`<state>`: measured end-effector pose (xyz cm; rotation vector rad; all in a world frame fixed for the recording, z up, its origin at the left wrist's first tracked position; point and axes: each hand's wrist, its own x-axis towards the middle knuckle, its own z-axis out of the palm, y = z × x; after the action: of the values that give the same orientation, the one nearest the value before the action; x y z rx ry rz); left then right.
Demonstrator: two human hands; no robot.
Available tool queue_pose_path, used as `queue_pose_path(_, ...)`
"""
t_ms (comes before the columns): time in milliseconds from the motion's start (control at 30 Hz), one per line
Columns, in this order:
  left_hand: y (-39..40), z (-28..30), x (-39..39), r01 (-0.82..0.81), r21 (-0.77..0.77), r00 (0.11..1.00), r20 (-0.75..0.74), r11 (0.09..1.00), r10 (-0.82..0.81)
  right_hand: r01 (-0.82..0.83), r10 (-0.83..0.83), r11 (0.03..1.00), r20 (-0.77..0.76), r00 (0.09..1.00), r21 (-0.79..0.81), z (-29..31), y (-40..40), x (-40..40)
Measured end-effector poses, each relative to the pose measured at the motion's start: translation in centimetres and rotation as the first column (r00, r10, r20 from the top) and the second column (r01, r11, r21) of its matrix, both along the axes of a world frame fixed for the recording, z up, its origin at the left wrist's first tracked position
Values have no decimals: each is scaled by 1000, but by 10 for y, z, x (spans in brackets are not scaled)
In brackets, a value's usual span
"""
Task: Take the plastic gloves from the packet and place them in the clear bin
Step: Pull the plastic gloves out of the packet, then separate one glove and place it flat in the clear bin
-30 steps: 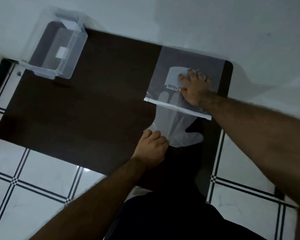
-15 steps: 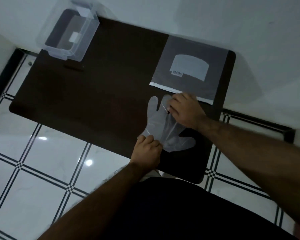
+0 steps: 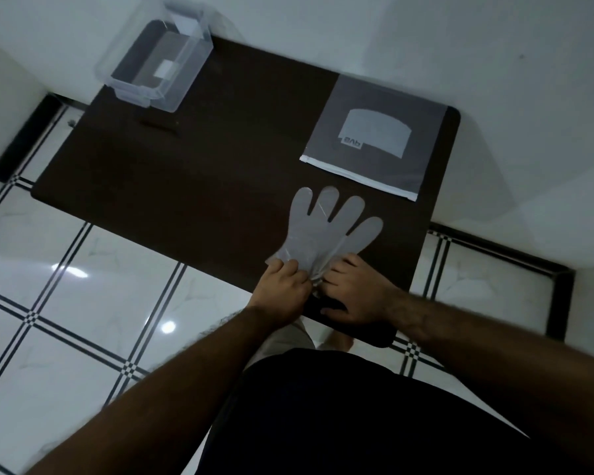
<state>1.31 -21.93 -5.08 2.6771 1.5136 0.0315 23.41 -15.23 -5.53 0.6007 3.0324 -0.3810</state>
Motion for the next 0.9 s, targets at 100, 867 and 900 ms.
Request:
queue_pose_path(100, -6, -1, -3, -34, -4, 999, -3, 999, 34, -3, 3, 1000, 7, 1000, 19, 2, 1, -1)
queue_pose_path(867, 0, 16, -102, -627, -371, 615, 304, 685, 727, 672, -664, 723, 106, 740, -158, 5, 8, -151)
queue_pose_path(900, 1, 17, -104, -617, -380, 616, 313, 689, 723, 682, -674, 717, 109, 731, -145, 6, 8, -153)
